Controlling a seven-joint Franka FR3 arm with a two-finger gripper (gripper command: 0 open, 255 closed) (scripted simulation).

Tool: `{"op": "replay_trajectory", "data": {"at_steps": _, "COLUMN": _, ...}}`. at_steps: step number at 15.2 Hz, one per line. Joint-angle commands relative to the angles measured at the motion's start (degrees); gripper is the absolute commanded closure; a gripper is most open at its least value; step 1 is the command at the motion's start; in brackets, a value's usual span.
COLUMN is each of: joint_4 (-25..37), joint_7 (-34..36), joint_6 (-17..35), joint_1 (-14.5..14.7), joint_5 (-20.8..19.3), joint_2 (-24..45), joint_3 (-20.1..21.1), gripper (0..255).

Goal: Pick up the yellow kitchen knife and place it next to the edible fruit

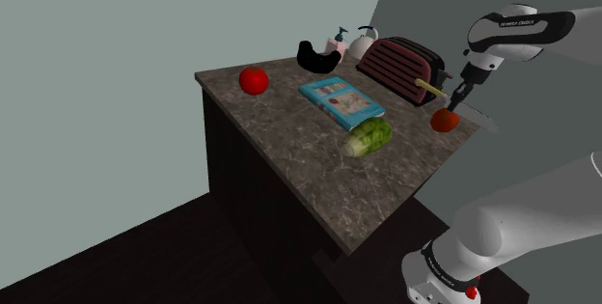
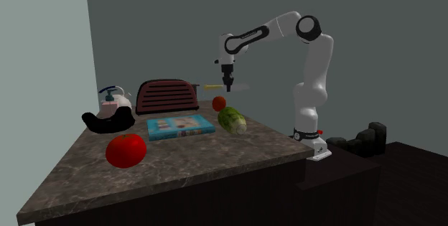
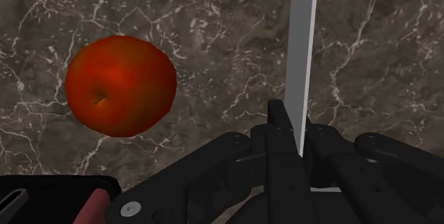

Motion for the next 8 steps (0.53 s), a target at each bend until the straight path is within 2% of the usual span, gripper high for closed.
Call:
{"op": "replay_trajectory", "data": {"at_steps": 1, "joint_4": -1.1, "joint_7": -0.2, "joint_6": 1.7, "joint_1": 0.0, "joint_5": 0.2, "joint_2": 0.6, "joint_3": -0.2, "gripper": 255}}
{"op": "replay_trajectory", "data": {"at_steps": 8, "joint_4": -5.0, "joint_7": -0.6, "joint_6": 7.2, "joint_1": -0.1, "joint_5": 0.7, "joint_2": 2.4, "joint_3": -0.8, "gripper": 255}}
